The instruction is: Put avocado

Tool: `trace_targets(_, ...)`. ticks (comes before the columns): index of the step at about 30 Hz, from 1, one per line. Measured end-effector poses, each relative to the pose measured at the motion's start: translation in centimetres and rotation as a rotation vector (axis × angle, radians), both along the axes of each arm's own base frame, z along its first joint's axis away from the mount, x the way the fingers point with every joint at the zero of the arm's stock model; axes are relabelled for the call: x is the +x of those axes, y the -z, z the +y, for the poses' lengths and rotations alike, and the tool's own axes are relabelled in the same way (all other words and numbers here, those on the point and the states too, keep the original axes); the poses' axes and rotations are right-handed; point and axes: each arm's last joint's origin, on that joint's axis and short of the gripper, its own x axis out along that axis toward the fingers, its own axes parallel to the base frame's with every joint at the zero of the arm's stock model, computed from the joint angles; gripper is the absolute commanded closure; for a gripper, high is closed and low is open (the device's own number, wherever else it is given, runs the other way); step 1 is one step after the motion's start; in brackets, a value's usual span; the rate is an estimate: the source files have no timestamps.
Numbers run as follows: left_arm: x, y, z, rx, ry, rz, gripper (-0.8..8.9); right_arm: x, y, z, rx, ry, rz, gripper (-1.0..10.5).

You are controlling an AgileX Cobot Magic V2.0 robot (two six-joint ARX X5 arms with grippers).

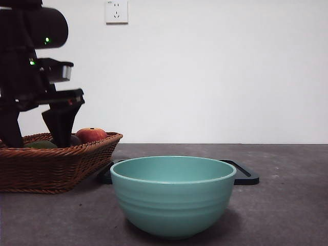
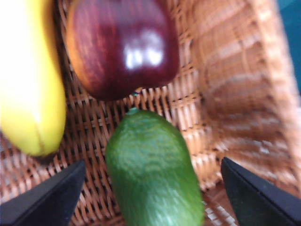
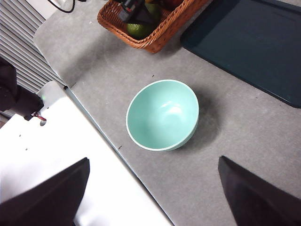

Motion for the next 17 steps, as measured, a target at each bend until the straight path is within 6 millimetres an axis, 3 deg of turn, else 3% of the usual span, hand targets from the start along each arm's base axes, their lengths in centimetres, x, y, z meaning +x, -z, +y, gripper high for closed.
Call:
trace_targets(12,0.6,1.6,-0.2,0.017,0.002,0.045,4.31,0.0,0.0,0.0,0.0,0.0,0.0,5.1)
trace_targets(17,0.6,1.6,-0.2,0.017,0.002,0.045,5.56,0.0,0.0,0.0,0.0,0.0,0.0,5.1)
